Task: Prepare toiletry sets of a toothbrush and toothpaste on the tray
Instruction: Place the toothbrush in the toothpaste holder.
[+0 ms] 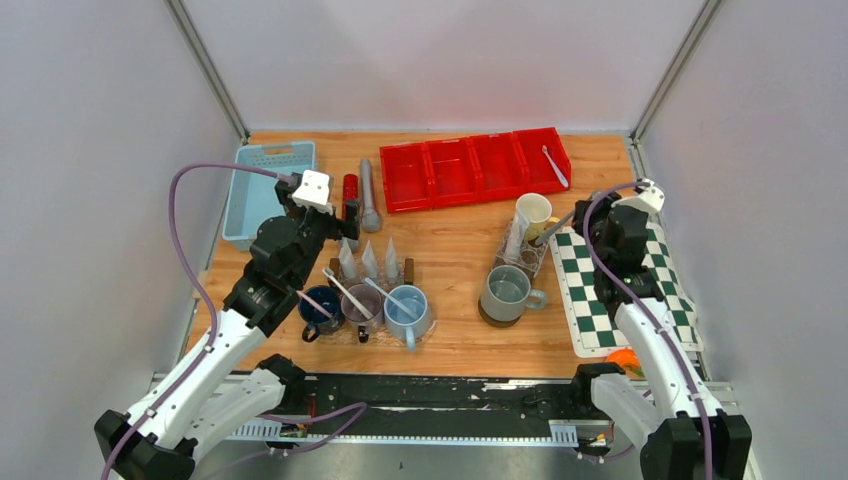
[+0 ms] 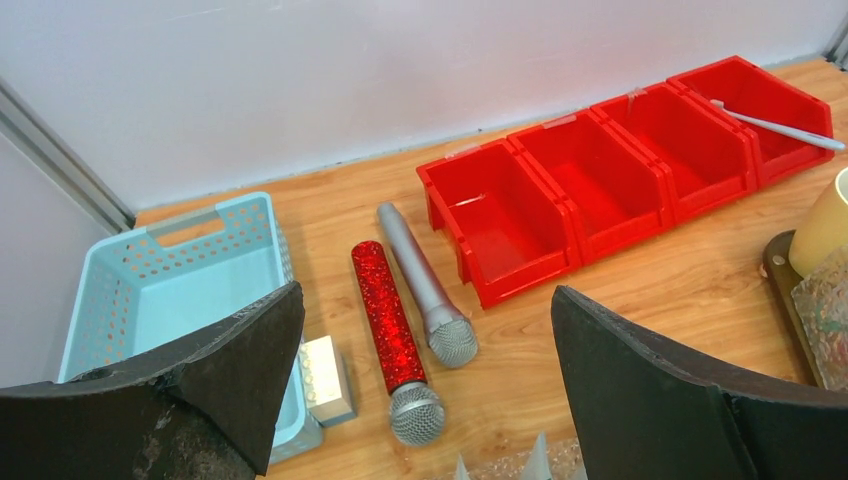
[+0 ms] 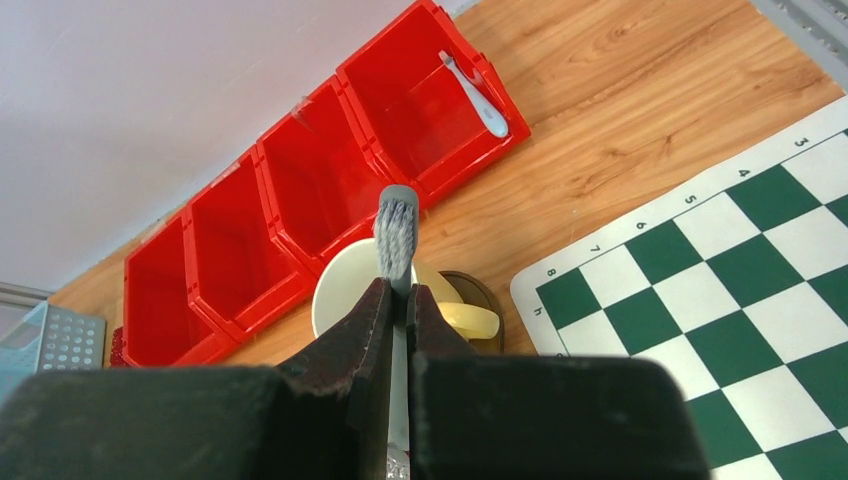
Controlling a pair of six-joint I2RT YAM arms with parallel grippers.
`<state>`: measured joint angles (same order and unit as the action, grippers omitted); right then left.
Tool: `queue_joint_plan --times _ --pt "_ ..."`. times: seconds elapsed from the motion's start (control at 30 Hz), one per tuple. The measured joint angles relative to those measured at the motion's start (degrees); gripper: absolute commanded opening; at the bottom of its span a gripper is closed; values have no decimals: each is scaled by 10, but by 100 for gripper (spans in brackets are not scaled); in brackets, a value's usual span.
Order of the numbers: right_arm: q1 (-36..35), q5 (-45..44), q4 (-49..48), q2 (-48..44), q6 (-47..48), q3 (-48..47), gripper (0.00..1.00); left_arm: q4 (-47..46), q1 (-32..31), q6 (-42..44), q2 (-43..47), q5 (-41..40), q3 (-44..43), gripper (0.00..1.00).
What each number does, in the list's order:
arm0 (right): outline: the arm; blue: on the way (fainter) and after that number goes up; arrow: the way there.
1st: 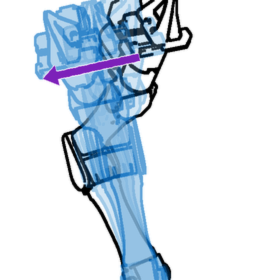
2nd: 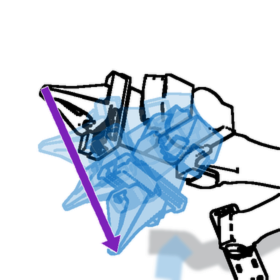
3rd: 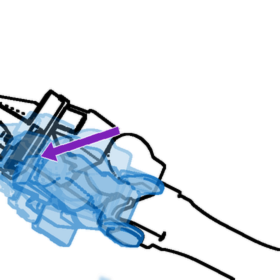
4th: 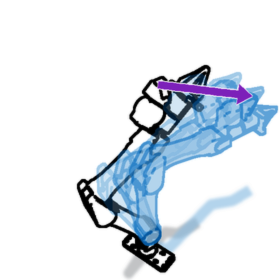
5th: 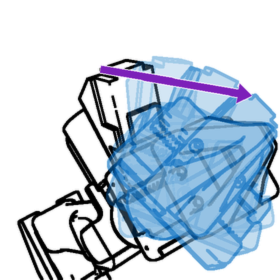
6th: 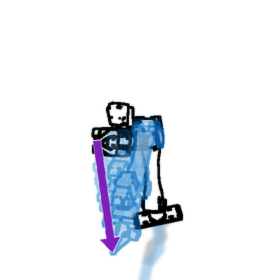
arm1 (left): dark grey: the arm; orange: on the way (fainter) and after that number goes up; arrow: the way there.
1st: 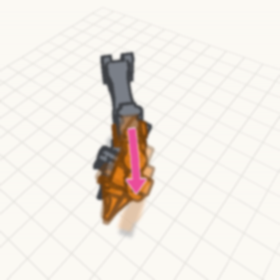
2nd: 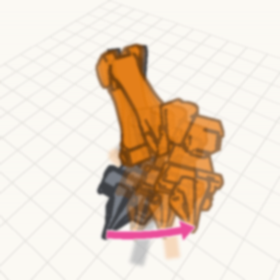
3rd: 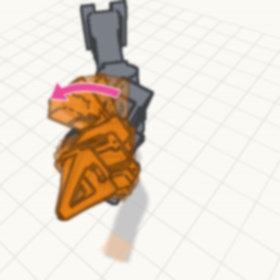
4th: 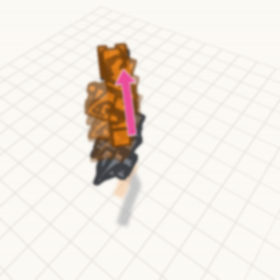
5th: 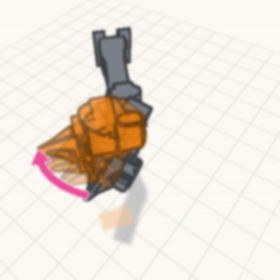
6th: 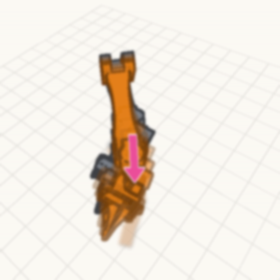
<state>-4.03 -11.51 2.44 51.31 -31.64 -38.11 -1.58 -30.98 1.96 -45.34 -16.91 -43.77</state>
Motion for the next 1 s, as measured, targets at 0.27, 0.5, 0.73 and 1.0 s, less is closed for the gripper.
queue_joint_plan --times 0.27,0.5,0.73,1.0 --pt "5 23 -56 23 -6 28 0 -9 0 8 0 -2 6 100" --pt "5 42 -115 23 -18 76 0 -11 0 10 0 -2 9 100" --pt "5 56 -168 -10 -38 144 0 -13 0 12 3 -2 10 100" --pt "5 59 -240 -31 -48 193 0 -19 0 12 10 -1 15 100"
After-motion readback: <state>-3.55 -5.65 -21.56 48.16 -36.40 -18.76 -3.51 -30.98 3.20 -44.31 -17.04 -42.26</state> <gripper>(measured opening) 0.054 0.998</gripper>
